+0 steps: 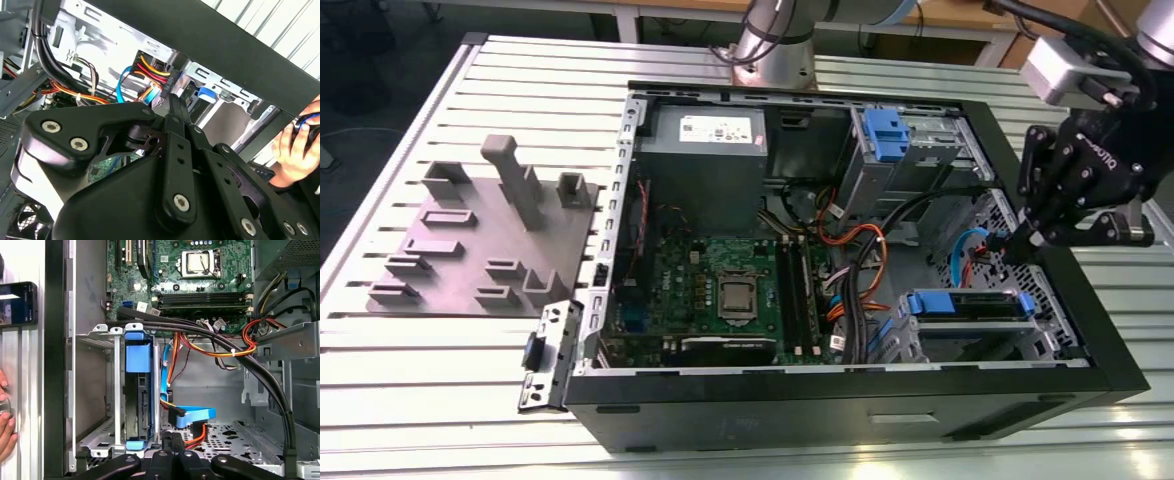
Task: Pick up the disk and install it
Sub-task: 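Insert the first disk wire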
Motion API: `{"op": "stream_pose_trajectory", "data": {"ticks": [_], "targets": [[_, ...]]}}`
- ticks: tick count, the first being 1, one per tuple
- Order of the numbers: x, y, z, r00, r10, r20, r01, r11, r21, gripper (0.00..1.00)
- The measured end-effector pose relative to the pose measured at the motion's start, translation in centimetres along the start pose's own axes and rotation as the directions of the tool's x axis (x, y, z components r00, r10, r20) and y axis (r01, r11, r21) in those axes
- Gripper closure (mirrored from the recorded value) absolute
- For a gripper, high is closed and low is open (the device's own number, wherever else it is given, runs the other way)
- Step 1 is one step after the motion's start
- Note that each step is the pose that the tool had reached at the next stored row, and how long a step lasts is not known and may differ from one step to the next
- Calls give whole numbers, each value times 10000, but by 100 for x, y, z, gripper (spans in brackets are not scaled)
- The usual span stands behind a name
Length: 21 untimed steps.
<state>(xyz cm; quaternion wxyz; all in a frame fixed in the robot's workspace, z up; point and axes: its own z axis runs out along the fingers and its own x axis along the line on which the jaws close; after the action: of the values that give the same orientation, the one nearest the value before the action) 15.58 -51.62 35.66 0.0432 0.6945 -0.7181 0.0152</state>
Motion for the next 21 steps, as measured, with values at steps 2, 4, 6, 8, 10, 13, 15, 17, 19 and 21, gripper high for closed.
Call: {"op": "stream_pose_trajectory", "data": {"ticks": [2,4,6,8,10,13,15,17,19,21], "targets": [[-41,0,-2,10000,3,-97,-3,10000,-7,89],[-54,-3,-4,9999,3,-138,-3,10000,-15,89],[-54,-3,-4,9999,5,-138,-5,10000,-18,89],[-54,-11,-4,9999,0,-140,-1,10000,-37,89],[-56,-29,0,9999,-3,-140,2,10000,-88,89],[-72,-55,7,9999,-11,-145,9,9999,-162,83],[-93,-68,14,9999,-15,-146,12,9998,-209,76],[-110,-76,22,9999,-19,-147,15,9997,-246,75],[-120,-83,37,9999,-21,-147,17,9996,-270,69],[-125,-91,57,9999,-23,-152,19,9996,-287,69]]}}
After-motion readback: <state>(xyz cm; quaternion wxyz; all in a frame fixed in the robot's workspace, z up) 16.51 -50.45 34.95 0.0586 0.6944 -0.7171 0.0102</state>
